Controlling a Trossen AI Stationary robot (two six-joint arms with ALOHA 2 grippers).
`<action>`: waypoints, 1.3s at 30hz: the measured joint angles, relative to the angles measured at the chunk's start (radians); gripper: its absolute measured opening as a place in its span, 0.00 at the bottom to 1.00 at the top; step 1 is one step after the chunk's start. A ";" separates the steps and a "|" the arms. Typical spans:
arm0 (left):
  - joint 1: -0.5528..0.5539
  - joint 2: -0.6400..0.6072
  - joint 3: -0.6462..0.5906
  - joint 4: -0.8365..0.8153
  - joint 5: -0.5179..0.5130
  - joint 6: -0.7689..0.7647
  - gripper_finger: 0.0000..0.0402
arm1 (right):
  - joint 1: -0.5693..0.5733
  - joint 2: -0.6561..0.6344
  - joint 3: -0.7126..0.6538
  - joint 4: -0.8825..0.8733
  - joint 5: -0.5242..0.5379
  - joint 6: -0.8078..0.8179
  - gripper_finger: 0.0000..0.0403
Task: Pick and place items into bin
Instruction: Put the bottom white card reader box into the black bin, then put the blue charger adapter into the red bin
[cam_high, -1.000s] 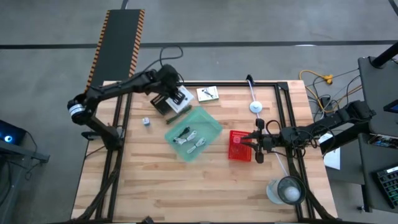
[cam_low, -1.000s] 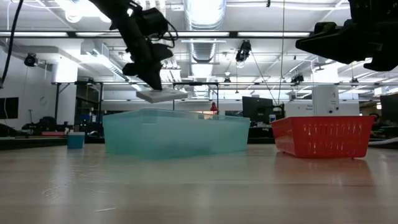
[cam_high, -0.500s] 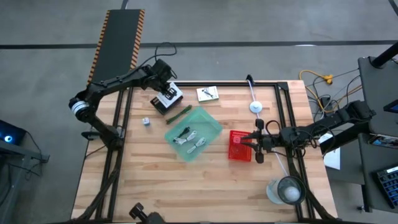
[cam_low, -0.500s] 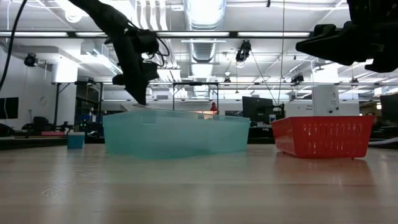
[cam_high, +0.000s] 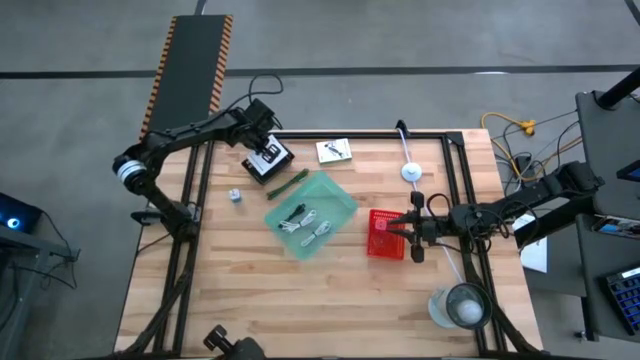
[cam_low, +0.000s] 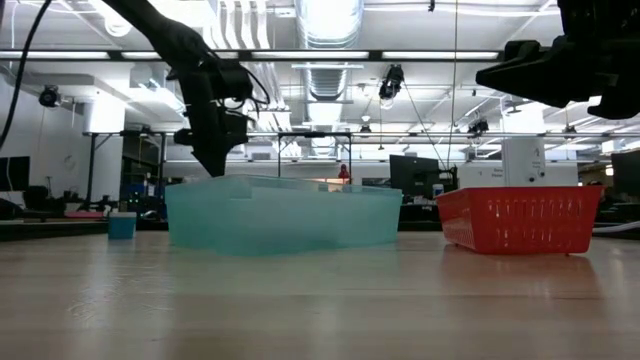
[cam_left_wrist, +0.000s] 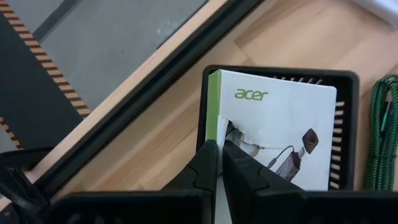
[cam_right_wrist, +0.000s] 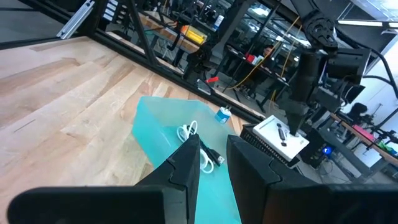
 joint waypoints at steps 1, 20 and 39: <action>0.000 0.005 0.000 0.001 0.000 0.000 0.00 | 0.000 0.000 0.000 0.000 0.000 0.000 0.17; 0.000 0.079 0.000 0.025 0.002 -0.004 0.04 | 0.000 0.000 0.000 -0.007 0.000 0.000 0.17; -0.008 0.042 0.031 -0.032 0.005 -0.050 0.40 | 0.000 0.000 0.000 -0.007 0.000 0.000 0.17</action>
